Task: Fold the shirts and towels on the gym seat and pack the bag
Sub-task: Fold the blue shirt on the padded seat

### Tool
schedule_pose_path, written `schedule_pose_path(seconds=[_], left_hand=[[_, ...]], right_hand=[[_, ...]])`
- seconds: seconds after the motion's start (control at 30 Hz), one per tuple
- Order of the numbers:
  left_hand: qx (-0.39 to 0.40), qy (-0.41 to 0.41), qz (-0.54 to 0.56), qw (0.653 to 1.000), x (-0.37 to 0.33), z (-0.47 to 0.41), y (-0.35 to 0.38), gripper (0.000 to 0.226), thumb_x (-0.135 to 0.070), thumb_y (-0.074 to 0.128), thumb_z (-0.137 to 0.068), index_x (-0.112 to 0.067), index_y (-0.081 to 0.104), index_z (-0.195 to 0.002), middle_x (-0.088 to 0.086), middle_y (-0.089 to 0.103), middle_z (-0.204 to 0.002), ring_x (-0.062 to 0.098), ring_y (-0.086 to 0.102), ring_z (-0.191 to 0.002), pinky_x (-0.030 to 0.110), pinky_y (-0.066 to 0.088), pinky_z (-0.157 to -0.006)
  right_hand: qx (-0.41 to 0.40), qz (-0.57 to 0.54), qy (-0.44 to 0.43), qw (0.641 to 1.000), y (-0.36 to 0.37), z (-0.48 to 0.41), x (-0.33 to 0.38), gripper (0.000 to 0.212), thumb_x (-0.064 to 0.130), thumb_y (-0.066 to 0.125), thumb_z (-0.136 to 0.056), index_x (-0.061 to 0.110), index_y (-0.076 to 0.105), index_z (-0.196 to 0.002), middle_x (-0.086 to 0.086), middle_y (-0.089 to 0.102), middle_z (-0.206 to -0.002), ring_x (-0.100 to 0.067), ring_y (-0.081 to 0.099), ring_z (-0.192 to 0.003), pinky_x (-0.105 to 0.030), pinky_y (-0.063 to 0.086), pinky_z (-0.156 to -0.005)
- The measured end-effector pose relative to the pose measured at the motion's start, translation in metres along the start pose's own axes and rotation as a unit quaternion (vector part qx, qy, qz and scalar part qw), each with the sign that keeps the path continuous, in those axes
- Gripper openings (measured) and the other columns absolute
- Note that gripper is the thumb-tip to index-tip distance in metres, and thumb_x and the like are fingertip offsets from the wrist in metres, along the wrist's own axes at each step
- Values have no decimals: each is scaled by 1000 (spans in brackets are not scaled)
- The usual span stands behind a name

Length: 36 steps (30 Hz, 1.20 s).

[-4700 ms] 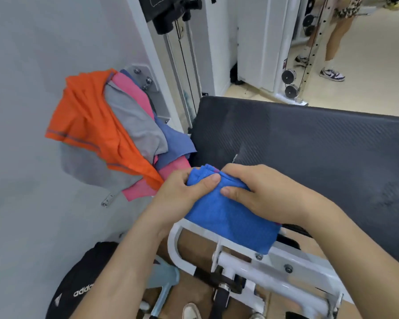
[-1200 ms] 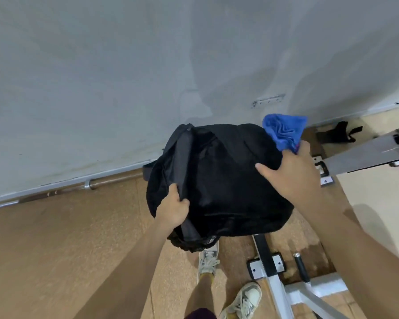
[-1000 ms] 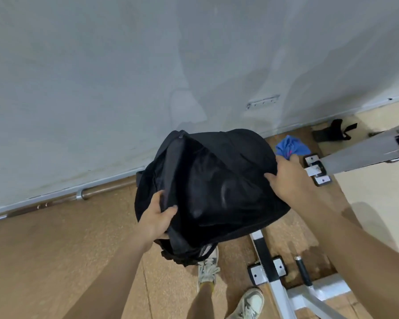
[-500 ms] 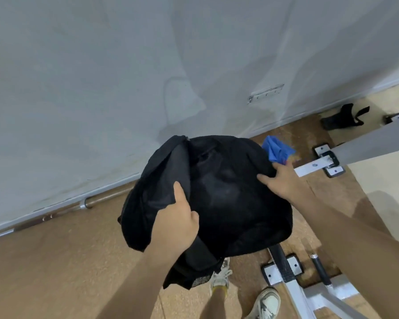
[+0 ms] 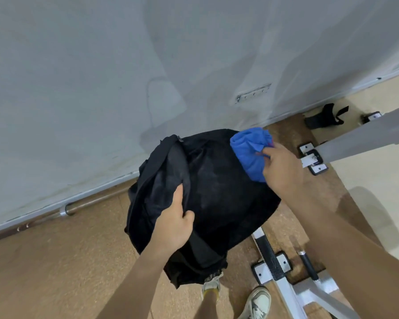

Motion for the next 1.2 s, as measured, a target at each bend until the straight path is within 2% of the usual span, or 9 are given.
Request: schedule_pose_path(seconds=[0.17,0.33,0.5,0.63,0.77,0.9,1.0,1.13,1.2], left_hand=[[-12,25,-16,999,3,14,-16,65,-23,42,-99,-36,8,-153,-2,66,-70,12,63,-58,20,48,-53],[-52,25,34,998,-4,4,-13,59,-31,39,-102,-31,11,-153,0,62,-70,13,61,-63,29,47,-60],[-61,17,68,996,-4,0,-7,58,-30,40,-101,-32,14,-153,-5,59,-78,10,58,-67,28,43,-64],[-44,1,72,996,2,1,-8,60,-26,41,-99,-36,13,-151,-3,58,-73,14,59,-66,33,49,-70],[-29,-27,119,992,12,-5,-2,61,-29,45,-94,-48,16,-144,-1,64,-87,16,65,-78,43,56,-82],[-9,-32,134,990,12,-7,4,62,-29,48,-92,-53,17,-141,-7,64,-86,15,66,-80,44,56,-85],[-3,-29,143,989,12,-10,6,62,-28,48,-91,-54,18,-140,-7,62,-86,14,64,-82,45,55,-86],[0,-19,144,989,10,-12,7,62,-31,50,-91,-53,18,-140,-11,62,-91,12,64,-84,44,55,-87],[-6,-14,134,991,5,-13,7,63,-35,54,-91,-48,19,-141,-8,63,-83,13,64,-80,40,54,-85]], right_hand=[[72,57,19,996,9,-25,-14,39,2,53,-85,14,66,-120,-17,58,-121,-40,56,-109,-44,47,-88],[46,-95,-106,989,7,31,71,29,3,52,-92,18,67,-113,-7,60,-112,-26,57,-109,-35,45,-86],[141,-77,-71,984,62,39,95,50,-2,49,-85,30,28,-118,4,43,-62,-17,47,-55,-31,34,-51],[156,9,-76,985,81,6,106,56,-2,53,-84,29,22,-119,1,46,-63,-21,50,-55,-35,39,-49],[218,-123,-35,967,111,-15,113,47,7,57,-90,23,32,-126,2,46,-71,-20,49,-61,-39,45,-60],[166,-154,30,973,120,-26,95,39,16,57,-93,16,41,-128,-2,54,-96,-24,57,-88,-37,50,-79],[217,-270,91,934,144,-22,95,31,21,50,-99,12,53,-128,0,57,-106,-17,54,-97,-30,46,-88],[339,-415,225,814,175,-2,97,48,50,36,-101,21,53,-134,1,56,-129,-19,56,-117,-40,45,-102],[330,-468,254,780,164,1,94,49,53,31,-101,25,51,-137,3,55,-132,-19,53,-123,-41,42,-103]])
Point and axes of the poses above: each hand's wrist, its own z-axis away from the middle knuckle, its own y-axis out of the palm, x = y × z, the point moved 8 cm from there along -z, towards the middle knuckle
